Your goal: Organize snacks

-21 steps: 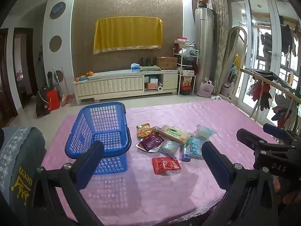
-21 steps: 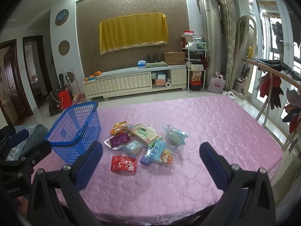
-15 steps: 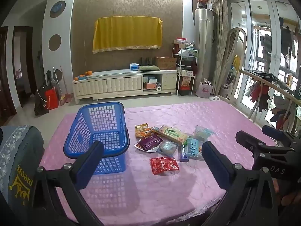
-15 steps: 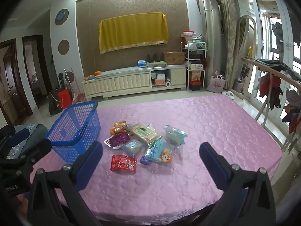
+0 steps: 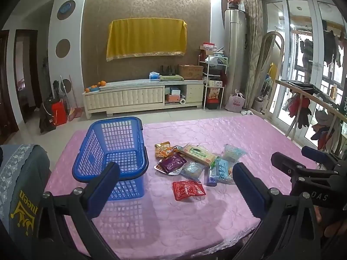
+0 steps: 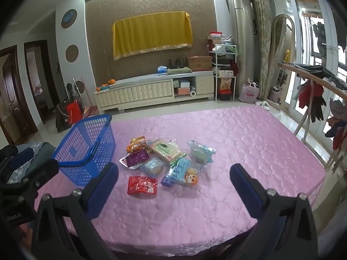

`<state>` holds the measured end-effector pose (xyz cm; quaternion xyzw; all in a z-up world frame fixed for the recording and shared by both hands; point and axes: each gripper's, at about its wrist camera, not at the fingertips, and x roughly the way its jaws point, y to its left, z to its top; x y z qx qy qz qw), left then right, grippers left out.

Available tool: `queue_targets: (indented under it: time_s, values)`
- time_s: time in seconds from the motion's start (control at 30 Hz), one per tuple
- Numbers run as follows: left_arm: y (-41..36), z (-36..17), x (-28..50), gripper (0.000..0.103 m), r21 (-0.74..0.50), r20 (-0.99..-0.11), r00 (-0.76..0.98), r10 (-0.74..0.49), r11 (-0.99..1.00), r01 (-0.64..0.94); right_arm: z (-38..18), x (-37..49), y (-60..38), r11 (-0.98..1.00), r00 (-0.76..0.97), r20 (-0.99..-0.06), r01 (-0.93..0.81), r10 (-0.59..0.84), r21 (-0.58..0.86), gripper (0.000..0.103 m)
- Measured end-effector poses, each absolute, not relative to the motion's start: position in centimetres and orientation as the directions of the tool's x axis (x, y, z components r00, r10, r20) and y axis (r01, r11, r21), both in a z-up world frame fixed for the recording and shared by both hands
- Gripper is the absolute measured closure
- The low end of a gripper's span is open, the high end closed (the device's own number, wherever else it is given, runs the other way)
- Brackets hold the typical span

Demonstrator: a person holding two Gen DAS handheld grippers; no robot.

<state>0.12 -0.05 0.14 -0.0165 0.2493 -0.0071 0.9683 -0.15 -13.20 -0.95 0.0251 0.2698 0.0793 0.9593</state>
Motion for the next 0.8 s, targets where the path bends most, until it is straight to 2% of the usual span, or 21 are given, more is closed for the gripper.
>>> queue_targets:
  time_s: [0.8]
  values:
    - [0.18, 0.27, 0.27, 0.000, -0.055, -0.483, 0.875, -0.033, 0.998, 0.007, -1.30, 0.23, -13.15, 0.985, 0.831, -0.528, -0.141, 0.174, 0.102, 0.000]
